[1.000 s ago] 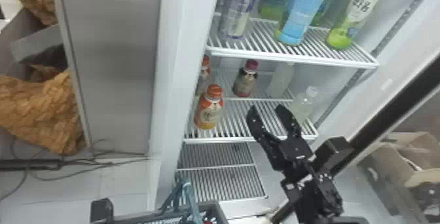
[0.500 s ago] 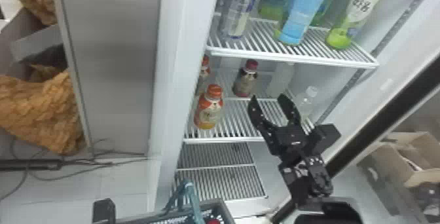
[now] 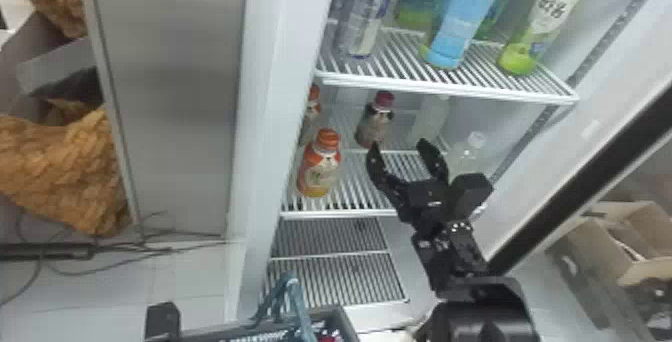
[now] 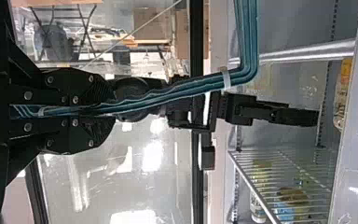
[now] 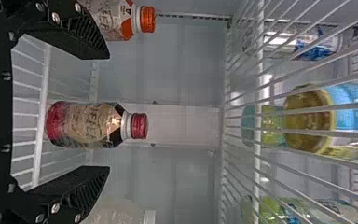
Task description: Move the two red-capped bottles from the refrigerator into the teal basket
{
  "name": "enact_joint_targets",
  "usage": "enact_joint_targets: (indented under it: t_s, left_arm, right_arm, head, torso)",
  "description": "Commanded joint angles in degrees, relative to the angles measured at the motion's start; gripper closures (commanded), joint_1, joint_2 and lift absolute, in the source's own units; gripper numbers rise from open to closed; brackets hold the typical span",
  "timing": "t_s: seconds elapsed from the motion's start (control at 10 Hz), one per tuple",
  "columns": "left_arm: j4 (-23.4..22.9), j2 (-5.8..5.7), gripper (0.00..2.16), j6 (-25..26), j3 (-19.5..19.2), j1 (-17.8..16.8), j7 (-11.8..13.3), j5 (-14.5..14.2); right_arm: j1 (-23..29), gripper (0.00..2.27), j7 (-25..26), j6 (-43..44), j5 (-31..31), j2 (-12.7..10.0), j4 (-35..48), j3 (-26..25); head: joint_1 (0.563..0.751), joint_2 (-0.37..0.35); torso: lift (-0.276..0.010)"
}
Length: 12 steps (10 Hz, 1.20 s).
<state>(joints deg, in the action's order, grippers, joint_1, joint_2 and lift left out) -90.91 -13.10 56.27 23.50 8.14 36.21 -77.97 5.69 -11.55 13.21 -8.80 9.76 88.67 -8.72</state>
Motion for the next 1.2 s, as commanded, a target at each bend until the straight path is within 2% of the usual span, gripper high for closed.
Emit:
enact_joint_targets:
  t_s: [0.0,1.1]
  left_arm:
    - [0.0,0.0,1.08,0.0,0.3,-0.1,0.0,-0.2]
    - [0.0,-0.09,1.08,0.0,1.3,-0.7,-0.1,-0.9]
  right_arm:
    - [-2.0,0.12,0.3,0.0,0.0,0.3,-2.7,0.8]
    - [-13.6,0.07,4.7,-0.1,2.1,0.7,-16.3,3.6]
  head:
    - [0.695,-0.35]
    - [0.695,-0.35]
  torso:
    - [-0.228]
    - [-0.228]
